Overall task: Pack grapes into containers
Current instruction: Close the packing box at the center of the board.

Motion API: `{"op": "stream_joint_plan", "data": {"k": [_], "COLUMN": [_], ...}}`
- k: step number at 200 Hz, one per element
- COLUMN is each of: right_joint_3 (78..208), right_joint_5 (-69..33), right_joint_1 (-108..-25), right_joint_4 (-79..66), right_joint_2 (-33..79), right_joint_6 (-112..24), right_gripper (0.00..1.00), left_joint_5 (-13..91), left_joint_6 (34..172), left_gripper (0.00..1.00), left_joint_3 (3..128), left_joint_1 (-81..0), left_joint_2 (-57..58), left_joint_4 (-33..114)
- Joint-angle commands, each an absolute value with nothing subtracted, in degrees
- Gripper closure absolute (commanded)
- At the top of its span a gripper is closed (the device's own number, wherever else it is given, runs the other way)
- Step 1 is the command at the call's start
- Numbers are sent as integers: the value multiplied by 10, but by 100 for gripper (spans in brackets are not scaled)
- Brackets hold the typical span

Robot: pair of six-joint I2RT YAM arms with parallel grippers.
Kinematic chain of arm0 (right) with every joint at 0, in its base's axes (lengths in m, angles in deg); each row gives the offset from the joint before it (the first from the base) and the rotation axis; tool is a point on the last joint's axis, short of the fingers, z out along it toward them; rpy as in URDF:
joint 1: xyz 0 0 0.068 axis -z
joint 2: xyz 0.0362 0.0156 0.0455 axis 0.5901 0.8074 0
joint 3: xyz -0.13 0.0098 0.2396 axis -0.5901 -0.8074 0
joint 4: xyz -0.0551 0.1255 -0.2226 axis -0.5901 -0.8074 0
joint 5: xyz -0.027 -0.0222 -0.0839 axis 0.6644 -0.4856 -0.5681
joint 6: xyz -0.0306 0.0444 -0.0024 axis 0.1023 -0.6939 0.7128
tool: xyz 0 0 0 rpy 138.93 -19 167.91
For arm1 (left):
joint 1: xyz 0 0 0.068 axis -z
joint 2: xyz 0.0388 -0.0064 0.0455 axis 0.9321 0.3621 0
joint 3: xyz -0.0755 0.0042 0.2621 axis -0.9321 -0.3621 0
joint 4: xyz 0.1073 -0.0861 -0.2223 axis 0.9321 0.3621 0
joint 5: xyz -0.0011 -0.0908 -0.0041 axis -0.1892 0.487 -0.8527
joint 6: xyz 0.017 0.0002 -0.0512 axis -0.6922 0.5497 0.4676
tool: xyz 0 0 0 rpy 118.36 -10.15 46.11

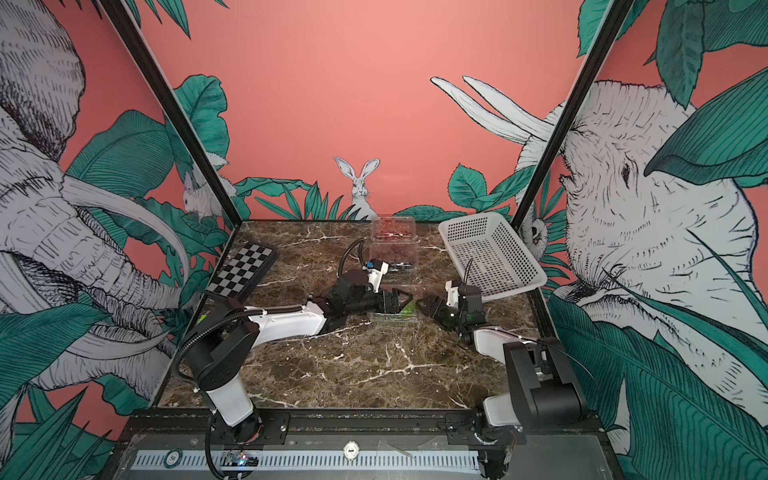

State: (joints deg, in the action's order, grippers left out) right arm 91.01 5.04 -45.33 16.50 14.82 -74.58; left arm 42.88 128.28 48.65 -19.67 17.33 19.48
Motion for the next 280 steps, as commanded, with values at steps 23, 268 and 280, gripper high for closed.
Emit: {"op": "stream_joint_plan", "data": {"k": [23,268,280], "right_joint_3": [872,826,822], "right_joint_5": [77,135,141], "right_joint_1": [-442,-431,-430], "right_joint_4": [218,234,246], "right_joint_2": [99,80,84], "right_joint_6": [-775,-770,-776], "right_gripper": [32,68,68], "left_joint_5": [419,403,402], "left_joint_6": [1277,1270,1270], "left_gripper": [1,1,1], "left_joint_3": [482,468,467], "left_joint_1": [-196,-196,-196], "left_joint_2": [159,151,150], "left_joint_4": [202,216,216]}}
